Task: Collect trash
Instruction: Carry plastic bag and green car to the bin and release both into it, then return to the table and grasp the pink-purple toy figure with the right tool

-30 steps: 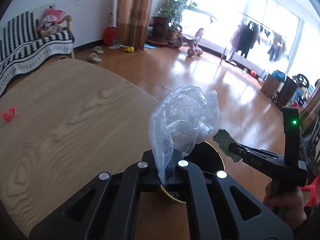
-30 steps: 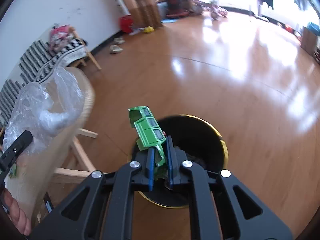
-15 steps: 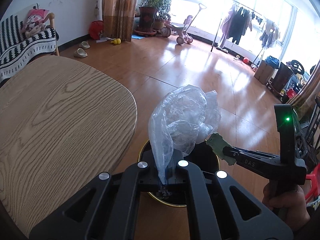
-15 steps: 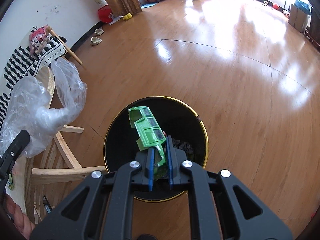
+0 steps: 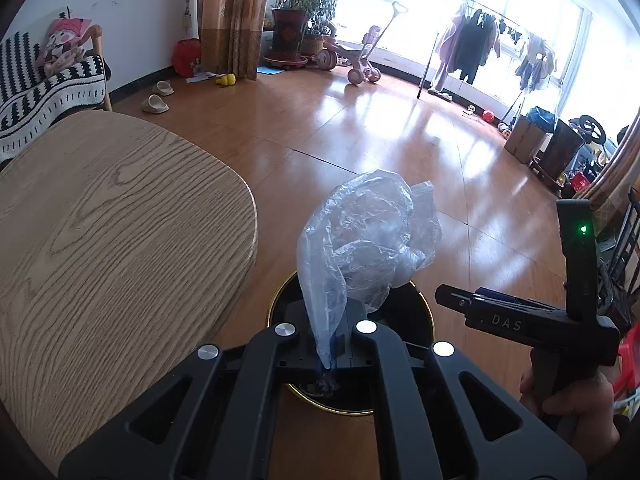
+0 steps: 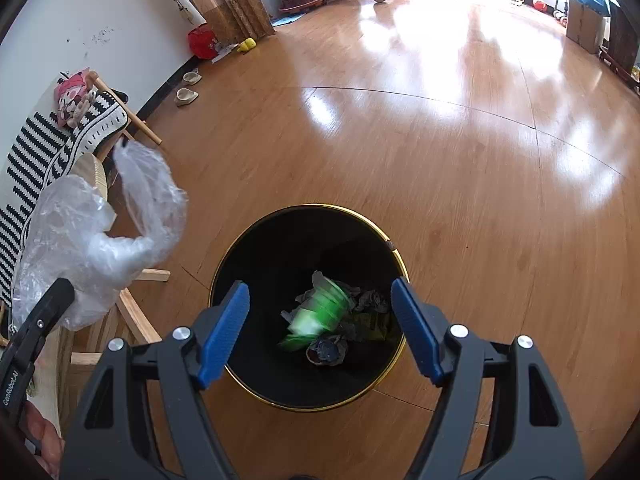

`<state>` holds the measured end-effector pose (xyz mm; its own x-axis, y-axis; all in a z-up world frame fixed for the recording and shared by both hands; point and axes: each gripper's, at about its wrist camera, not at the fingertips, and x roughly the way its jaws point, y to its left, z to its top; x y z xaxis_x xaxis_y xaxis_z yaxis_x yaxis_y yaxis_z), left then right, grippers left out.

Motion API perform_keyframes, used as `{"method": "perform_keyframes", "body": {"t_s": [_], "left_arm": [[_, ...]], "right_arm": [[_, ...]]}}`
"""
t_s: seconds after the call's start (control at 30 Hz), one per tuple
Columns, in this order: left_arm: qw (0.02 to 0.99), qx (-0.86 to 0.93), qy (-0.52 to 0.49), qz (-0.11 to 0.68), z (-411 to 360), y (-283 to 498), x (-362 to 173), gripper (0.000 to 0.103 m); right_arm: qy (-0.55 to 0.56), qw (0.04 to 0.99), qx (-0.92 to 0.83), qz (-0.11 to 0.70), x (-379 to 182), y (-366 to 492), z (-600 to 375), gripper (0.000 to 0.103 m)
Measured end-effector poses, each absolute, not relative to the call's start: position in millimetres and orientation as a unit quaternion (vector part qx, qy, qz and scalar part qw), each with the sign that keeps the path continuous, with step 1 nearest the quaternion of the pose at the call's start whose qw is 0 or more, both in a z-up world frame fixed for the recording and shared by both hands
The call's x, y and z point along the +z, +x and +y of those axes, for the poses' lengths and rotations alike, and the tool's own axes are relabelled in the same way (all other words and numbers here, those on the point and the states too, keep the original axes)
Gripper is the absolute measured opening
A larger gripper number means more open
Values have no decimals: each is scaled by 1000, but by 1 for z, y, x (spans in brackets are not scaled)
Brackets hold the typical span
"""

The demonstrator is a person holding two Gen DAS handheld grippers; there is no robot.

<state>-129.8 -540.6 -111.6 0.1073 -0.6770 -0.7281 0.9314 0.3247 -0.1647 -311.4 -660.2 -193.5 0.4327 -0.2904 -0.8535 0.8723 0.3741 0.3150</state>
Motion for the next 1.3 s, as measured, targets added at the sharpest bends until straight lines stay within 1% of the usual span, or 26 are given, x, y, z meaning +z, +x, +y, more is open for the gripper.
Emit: {"method": "perform_keyframes", "body": {"t_s": [0.23, 0.43, 0.53, 0.57, 0.6, 0.63, 0.67, 0.73, 0.97, 1.03, 1.1, 1.13, 1.3], "left_arm": [[720, -559, 176, 373, -542, -130, -114, 1], [710, -567, 184, 376, -549, -134, -119, 1], [708, -565, 190, 379, -552, -137, -123, 4], [706, -566, 191, 381, -554, -139, -124, 12], [704, -568, 192, 380, -554, -140, -125, 30], [706, -568, 193, 376, -555, -141, -124, 45], [710, -568, 191, 370, -553, -143, -123, 66], [712, -575, 187, 356, -551, -146, -119, 68], [713, -575, 190, 354, -540, -145, -110, 69], [719, -571, 185, 351, -533, -141, -102, 71], [728, -564, 178, 348, -522, -133, -93, 77], [734, -558, 173, 346, -514, -127, -88, 78], [777, -511, 145, 338, -469, -90, -59, 88]], "right_arm": [[403, 740, -410, 349, -187, -317, -662, 72], [415, 724, -450, 318, -181, -334, -662, 72], [414, 717, -469, 307, -179, -341, -660, 75], [415, 716, -471, 304, -179, -343, -660, 76], [417, 716, -471, 303, -180, -344, -661, 76], [419, 715, -470, 304, -181, -345, -661, 76], [421, 714, -469, 305, -183, -345, -661, 76], [422, 715, -467, 305, -183, -344, -662, 76], [397, 730, -458, 316, -179, -331, -656, 76], [388, 731, -459, 322, -177, -326, -655, 77], [386, 736, -452, 324, -174, -319, -654, 78], [383, 739, -447, 326, -173, -315, -653, 78], [339, 767, -425, 340, -156, -278, -634, 80]]}}
